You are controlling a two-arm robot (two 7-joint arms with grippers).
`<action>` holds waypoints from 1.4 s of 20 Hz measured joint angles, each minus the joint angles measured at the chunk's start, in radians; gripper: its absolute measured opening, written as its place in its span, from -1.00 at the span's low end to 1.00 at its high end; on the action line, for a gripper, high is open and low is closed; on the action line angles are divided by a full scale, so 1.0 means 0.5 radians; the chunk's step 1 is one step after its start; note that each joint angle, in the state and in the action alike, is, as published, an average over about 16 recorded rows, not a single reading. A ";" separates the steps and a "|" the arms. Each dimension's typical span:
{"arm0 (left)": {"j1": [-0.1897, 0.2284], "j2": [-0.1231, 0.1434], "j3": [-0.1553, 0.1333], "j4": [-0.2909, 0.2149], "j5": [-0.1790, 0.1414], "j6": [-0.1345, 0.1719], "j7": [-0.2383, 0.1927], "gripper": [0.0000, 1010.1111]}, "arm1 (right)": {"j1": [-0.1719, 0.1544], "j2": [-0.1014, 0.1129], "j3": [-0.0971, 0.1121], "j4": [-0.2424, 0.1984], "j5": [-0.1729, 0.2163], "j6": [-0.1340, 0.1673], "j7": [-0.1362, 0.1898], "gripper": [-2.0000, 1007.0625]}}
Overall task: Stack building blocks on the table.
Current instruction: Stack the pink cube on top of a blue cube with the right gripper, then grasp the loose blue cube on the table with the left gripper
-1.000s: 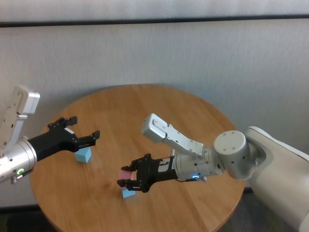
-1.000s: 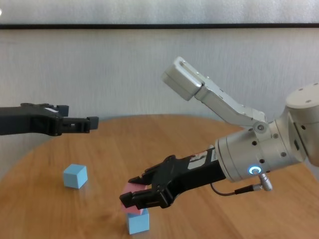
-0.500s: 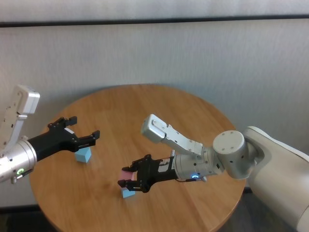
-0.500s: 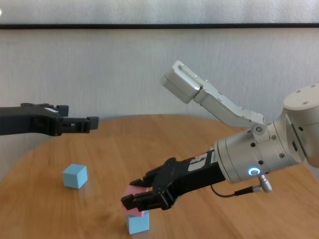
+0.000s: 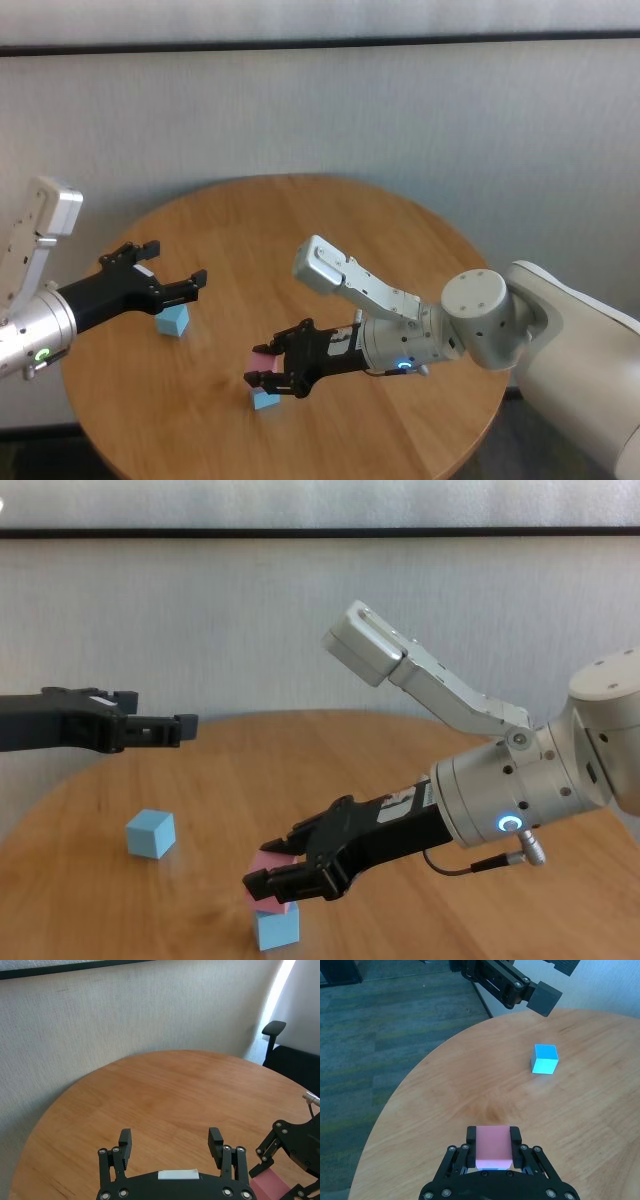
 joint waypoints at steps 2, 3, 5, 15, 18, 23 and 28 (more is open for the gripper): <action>0.000 0.000 0.000 0.000 0.000 0.000 0.000 0.98 | 0.000 0.000 0.000 -0.001 0.000 0.000 -0.001 -0.16; 0.000 0.000 0.000 0.000 0.000 0.000 0.000 0.98 | 0.000 0.000 0.001 -0.001 0.000 0.000 -0.001 -0.12; 0.000 0.000 0.000 0.000 0.000 0.000 0.000 0.98 | -0.001 0.001 0.001 -0.002 0.000 0.000 -0.002 -0.04; 0.000 0.000 0.000 0.000 0.000 0.000 0.000 0.98 | -0.019 0.017 0.017 -0.043 0.013 -0.008 -0.016 0.59; 0.000 0.000 0.000 0.000 0.000 0.000 0.000 0.98 | -0.040 0.034 0.038 -0.088 0.028 -0.018 -0.040 0.75; 0.000 0.000 0.000 0.000 0.000 0.000 0.000 0.98 | -0.090 0.071 0.097 -0.183 0.059 -0.043 -0.125 0.92; 0.000 0.000 0.000 0.000 0.000 0.000 0.000 0.98 | -0.167 0.117 0.196 -0.295 0.085 -0.081 -0.285 0.98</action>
